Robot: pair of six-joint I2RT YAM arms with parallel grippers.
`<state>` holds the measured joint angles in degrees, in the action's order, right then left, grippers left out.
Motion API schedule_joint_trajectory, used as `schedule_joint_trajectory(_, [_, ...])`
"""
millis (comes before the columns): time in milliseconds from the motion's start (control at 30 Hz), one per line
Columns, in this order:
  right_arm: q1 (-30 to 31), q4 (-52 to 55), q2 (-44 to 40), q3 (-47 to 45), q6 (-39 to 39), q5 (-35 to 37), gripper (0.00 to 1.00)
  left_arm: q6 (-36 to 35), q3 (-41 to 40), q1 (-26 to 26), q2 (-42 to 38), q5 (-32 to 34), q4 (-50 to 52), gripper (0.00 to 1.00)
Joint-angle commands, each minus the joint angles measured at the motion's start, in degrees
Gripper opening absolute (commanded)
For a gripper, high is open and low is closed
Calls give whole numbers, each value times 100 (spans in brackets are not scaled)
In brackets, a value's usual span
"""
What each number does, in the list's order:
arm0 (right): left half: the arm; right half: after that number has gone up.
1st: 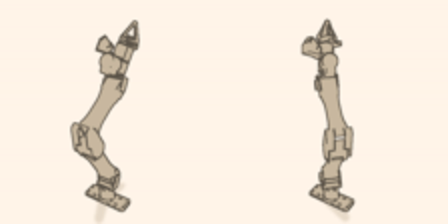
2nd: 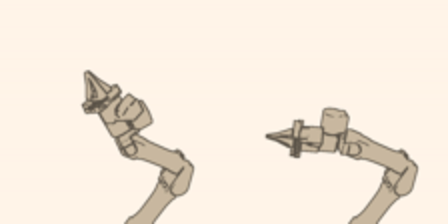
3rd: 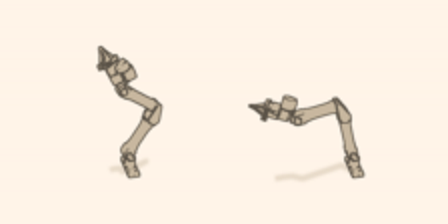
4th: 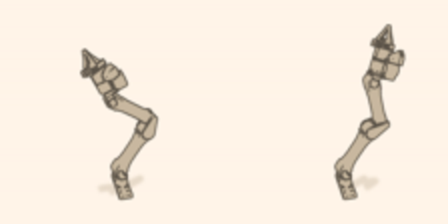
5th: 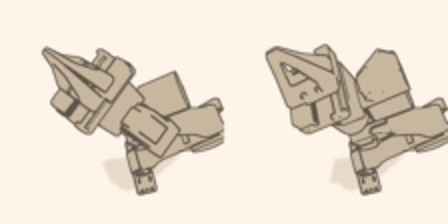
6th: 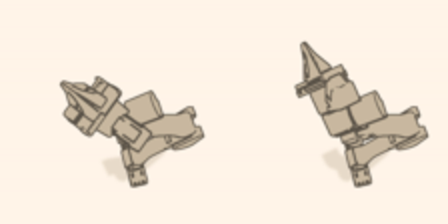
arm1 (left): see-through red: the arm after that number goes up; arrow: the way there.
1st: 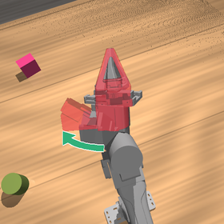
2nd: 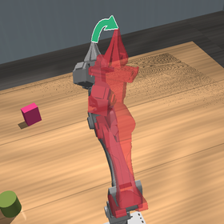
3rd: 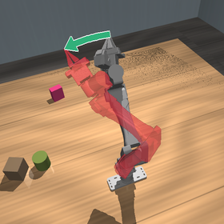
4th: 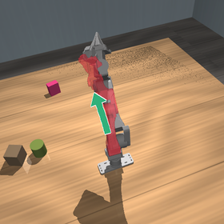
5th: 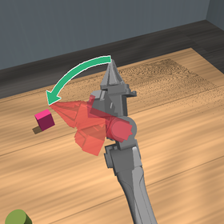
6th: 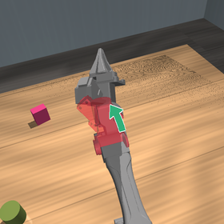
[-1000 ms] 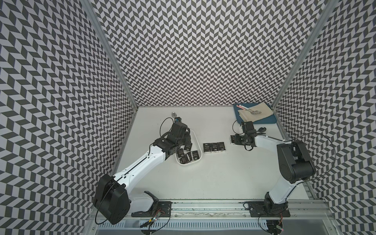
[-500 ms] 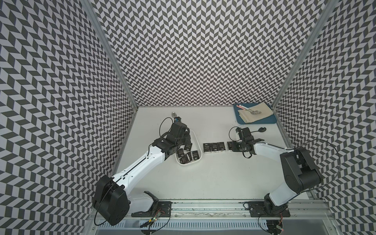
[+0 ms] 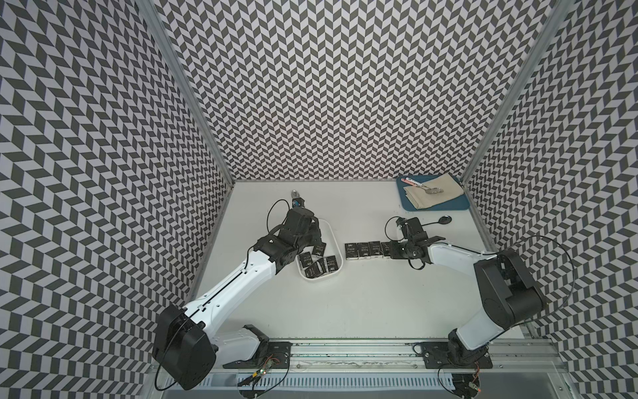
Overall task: Take the pocket tissues out of the storage box
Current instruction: Move the pocket tissues to the center of the board.
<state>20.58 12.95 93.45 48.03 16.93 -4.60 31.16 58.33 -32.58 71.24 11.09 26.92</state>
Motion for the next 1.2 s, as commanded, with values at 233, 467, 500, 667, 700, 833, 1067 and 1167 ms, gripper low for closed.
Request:
schedule_joint_trajectory(233, [43,-317,138,-92,162,-58,21,21,138,21,-234,103,138,35])
schedule_joint_trajectory(467, [43,-278,56,-29,221,-42,26,18,40,23,-237,105,112,35])
schedule_joint_trajectory(500, [43,-248,29,7,236,-24,27,20,22,23,-241,108,103,35])
schedule_joint_trajectory(667, [42,-61,-243,264,271,36,34,-3,-36,32,-225,156,103,35])
schedule_joint_trajectory(700, [41,-18,-323,336,276,45,36,-4,-49,32,-227,168,90,35])
schedule_joint_trajectory(833, [43,164,-591,631,276,81,37,-3,-73,32,-166,152,60,36])
schedule_joint_trajectory(1067, [43,271,-948,748,234,10,39,17,-203,32,195,65,-146,36])
schedule_joint_trajectory(1167, [38,194,-969,665,232,-86,39,34,-275,33,434,28,-256,36])
